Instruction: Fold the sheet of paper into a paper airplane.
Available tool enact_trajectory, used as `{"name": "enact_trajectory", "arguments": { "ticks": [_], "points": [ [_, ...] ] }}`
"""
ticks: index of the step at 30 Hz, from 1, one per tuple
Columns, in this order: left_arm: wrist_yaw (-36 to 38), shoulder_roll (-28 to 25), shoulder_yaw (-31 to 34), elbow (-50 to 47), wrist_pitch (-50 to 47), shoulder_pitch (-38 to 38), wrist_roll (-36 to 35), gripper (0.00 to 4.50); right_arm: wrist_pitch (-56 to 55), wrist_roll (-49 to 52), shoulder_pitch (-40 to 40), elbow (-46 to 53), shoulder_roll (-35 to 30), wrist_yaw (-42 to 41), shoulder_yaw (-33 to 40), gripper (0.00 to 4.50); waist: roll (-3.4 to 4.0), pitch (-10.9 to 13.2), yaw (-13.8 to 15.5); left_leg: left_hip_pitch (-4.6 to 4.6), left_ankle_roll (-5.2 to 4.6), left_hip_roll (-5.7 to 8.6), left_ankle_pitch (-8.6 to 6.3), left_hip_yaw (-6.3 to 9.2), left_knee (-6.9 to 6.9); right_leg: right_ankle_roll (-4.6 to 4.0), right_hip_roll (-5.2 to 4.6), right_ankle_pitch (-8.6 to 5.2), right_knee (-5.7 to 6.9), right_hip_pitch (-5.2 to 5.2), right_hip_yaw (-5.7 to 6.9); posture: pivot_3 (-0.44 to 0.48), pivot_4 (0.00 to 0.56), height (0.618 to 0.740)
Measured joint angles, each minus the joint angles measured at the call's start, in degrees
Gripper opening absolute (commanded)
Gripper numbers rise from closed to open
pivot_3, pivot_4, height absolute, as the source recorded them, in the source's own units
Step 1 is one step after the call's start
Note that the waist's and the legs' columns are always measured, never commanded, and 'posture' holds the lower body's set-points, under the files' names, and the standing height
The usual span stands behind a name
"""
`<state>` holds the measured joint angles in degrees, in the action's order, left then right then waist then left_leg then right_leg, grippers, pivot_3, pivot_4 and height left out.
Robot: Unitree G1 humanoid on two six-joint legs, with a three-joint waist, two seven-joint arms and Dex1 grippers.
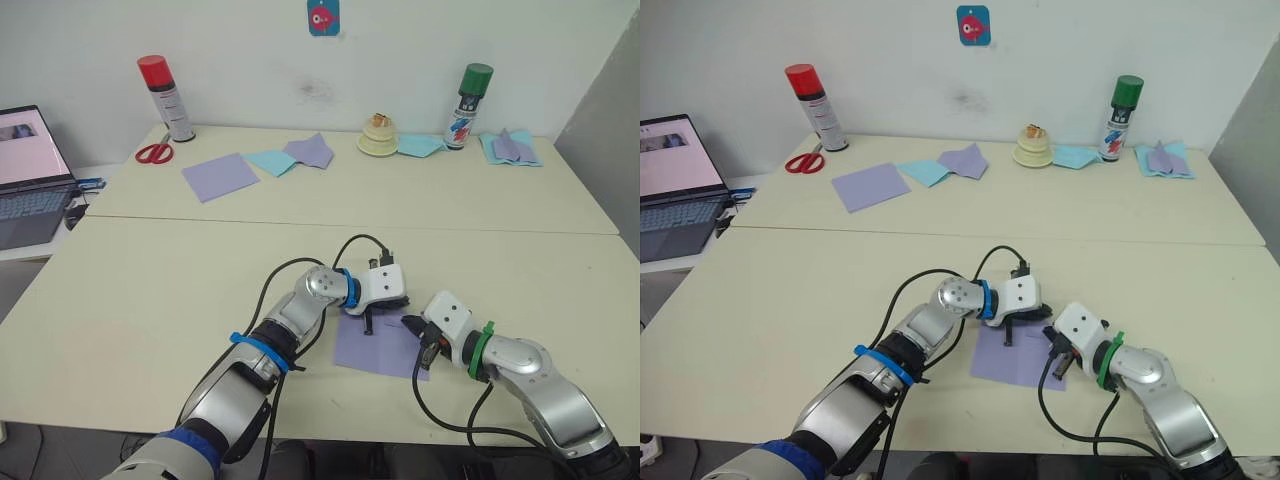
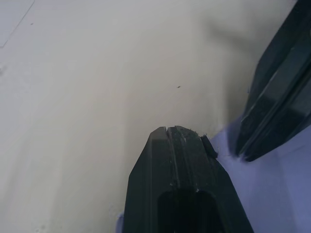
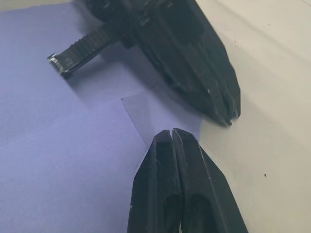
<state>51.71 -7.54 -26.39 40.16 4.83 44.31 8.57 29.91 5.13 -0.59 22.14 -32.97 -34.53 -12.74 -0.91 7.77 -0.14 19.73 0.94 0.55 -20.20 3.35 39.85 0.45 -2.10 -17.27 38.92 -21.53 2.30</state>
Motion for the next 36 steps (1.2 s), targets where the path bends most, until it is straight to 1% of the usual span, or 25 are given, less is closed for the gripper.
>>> {"name": "enact_trajectory", "arguments": {
  "ticks": [7,12,17,25,31,33,36],
  "points": [
    [-0.66,-0.65,1.89,3.68,1.88,1.34,-0.39,0.00,0.02,0.00,-0.65,-0.09,0.11,0.48,-0.23,0.06,-0.01,-0.01,-0.10,-0.01,0.01,-0.02,0.00,0.00,-0.01,0.00,0.02,0.00,0.01,0.00,0.00,0.000,0.150,0.717],
    [-1.01,-0.86,2.17,3.64,2.80,0.79,-0.39,0.00,-1.81,0.06,-1.28,-1.07,1.66,0.27,-0.44,0.06,-0.02,-0.01,-0.31,-0.04,0.01,-0.03,0.00,-0.01,-0.01,0.00,0.03,0.00,0.05,-0.01,0.00,0.000,0.150,0.717],
    [-1.21,-0.85,2.49,3.03,3.12,0.03,-0.40,0.00,-2.06,-0.19,-2.85,-1.28,2.59,-0.44,-3.07,0.06,-0.02,-0.01,-0.31,-0.02,0.03,-0.03,0.01,-0.01,-0.02,0.00,0.03,0.00,0.03,-0.04,0.00,0.000,0.150,0.717],
    [-1.21,-0.85,2.66,2.40,3.09,-0.70,-0.40,0.00,-2.37,-1.76,-4.37,-2.18,2.17,-1.58,-4.31,0.06,-0.02,-0.01,-0.34,-0.02,0.03,-0.05,0.01,-0.01,-0.05,0.00,0.04,0.00,0.03,-0.05,-0.01,0.000,0.150,0.717],
    [-1.01,-0.93,4.26,2.24,2.25,-0.75,-1.58,0.00,-1.66,-1.79,-4.66,-2.28,2.16,-1.61,-4.33,0.06,-0.02,-0.01,-0.34,-0.02,0.03,-0.05,0.01,-0.01,-0.05,0.00,0.04,0.00,0.03,-0.06,-0.01,0.000,0.150,0.717],
    [-1.09,-1.96,5.15,2.54,1.45,-0.34,-2.03,0.00,-1.44,-1.79,-4.68,-2.28,2.17,-1.61,-4.33,0.06,-0.02,-0.01,-0.34,-0.01,0.03,-0.05,0.01,-0.01,-0.05,0.00,0.04,0.00,0.03,-0.08,-0.02,0.000,0.150,0.717],
    [-0.98,-5.07,8.17,2.94,-0.37,0.37,-3.30,0.00,-1.40,-1.81,-4.63,-2.25,2.15,-1.61,-4.33,0.06,-0.01,0.00,-0.35,0.06,0.06,-0.05,0.03,-0.01,-0.05,0.00,0.04,0.00,0.05,-0.18,-0.01,0.000,0.150,0.717]
  ]
}}
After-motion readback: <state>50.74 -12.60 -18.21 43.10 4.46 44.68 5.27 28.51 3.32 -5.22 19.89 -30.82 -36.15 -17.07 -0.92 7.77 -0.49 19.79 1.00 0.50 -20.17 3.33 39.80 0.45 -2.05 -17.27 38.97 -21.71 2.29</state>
